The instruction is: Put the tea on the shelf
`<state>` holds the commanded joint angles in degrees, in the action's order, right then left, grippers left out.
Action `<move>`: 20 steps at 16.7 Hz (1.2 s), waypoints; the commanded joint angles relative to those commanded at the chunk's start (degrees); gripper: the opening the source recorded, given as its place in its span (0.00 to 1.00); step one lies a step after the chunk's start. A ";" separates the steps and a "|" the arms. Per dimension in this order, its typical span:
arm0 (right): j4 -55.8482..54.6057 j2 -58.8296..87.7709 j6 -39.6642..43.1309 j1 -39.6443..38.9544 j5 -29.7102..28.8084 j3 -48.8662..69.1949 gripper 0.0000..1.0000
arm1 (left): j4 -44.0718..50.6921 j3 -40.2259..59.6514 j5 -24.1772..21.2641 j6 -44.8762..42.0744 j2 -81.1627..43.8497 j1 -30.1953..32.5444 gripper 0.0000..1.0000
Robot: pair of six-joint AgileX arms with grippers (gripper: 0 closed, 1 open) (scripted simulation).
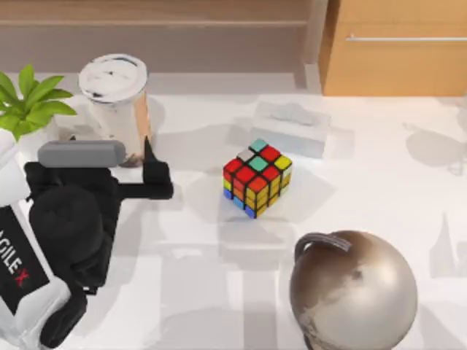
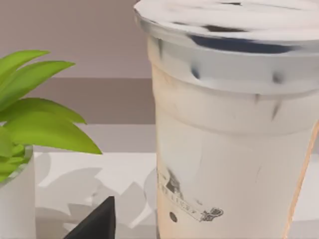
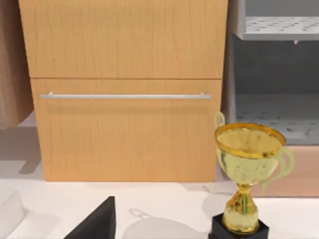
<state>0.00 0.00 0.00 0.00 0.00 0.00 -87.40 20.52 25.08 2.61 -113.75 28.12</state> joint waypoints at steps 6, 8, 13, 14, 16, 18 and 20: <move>0.00 0.00 0.00 0.00 0.00 0.00 1.00 | -0.23 -0.15 0.10 -0.07 -0.32 -0.21 1.00; 0.00 0.00 0.00 0.00 0.00 0.00 1.00 | -0.20 -0.04 -0.17 -0.11 -0.40 -0.45 1.00; 0.00 0.00 0.00 0.00 0.00 0.00 1.00 | 2.27 5.24 -1.84 -0.31 -2.94 -1.32 1.00; 0.00 0.00 0.00 0.00 0.00 0.00 1.00 | 3.34 7.30 -2.32 -0.39 -3.88 -1.55 1.00; 0.00 0.00 0.00 0.00 0.00 0.00 1.00 | 5.73 11.91 -3.70 -0.55 -5.82 -2.64 1.00; 0.00 0.00 0.00 0.00 0.00 0.00 1.00 | 7.66 15.85 -5.24 -0.69 -7.69 -4.64 1.00; 0.00 0.00 0.00 0.00 0.00 0.00 1.00 | 8.66 17.60 -6.12 -0.72 -8.80 -6.14 1.00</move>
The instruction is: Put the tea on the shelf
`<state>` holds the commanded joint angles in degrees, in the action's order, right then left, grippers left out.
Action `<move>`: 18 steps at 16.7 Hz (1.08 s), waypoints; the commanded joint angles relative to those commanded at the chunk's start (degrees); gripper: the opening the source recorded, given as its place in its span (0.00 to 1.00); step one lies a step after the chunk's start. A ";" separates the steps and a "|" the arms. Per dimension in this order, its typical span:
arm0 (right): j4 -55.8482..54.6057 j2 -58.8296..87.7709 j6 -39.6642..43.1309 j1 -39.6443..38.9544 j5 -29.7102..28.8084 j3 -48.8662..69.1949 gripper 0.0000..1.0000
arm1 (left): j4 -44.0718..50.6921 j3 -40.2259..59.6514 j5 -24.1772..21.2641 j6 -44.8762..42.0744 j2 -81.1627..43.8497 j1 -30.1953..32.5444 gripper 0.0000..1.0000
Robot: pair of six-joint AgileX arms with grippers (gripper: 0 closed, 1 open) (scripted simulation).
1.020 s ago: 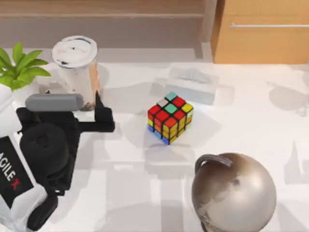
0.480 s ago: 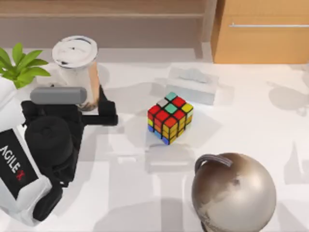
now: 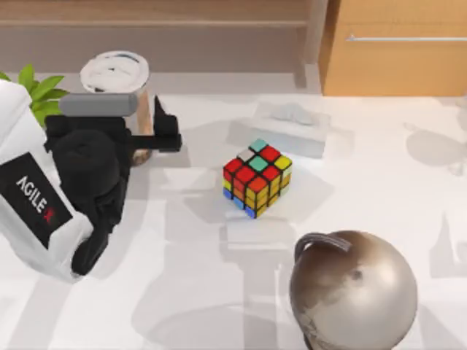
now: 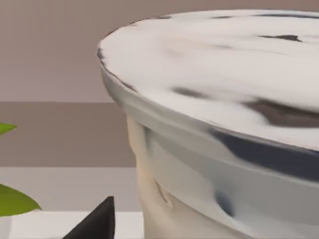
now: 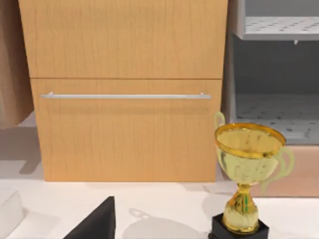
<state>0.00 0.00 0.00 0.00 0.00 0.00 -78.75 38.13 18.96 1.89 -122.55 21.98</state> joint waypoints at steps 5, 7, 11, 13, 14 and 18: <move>0.00 0.00 0.00 0.00 0.00 0.00 1.00 | 0.04 0.06 -0.03 0.00 -0.04 -0.06 0.92; 0.00 0.00 0.00 0.00 0.00 0.00 1.00 | 0.04 0.06 -0.03 0.00 -0.04 -0.06 0.77; 0.00 0.00 0.00 0.00 0.00 0.00 1.00 | 0.04 0.06 -0.03 0.00 -0.04 -0.06 0.47; 0.00 0.00 0.00 0.00 0.00 0.00 1.00 | 0.04 0.06 -0.03 0.00 -0.04 -0.06 0.32; 0.00 0.00 0.00 0.00 0.00 0.00 1.00 | 0.04 0.06 -0.03 0.00 -0.04 -0.06 0.25; 0.00 0.00 0.00 0.00 0.00 0.00 1.00 | 0.04 0.06 -0.03 0.00 -0.04 -0.06 0.00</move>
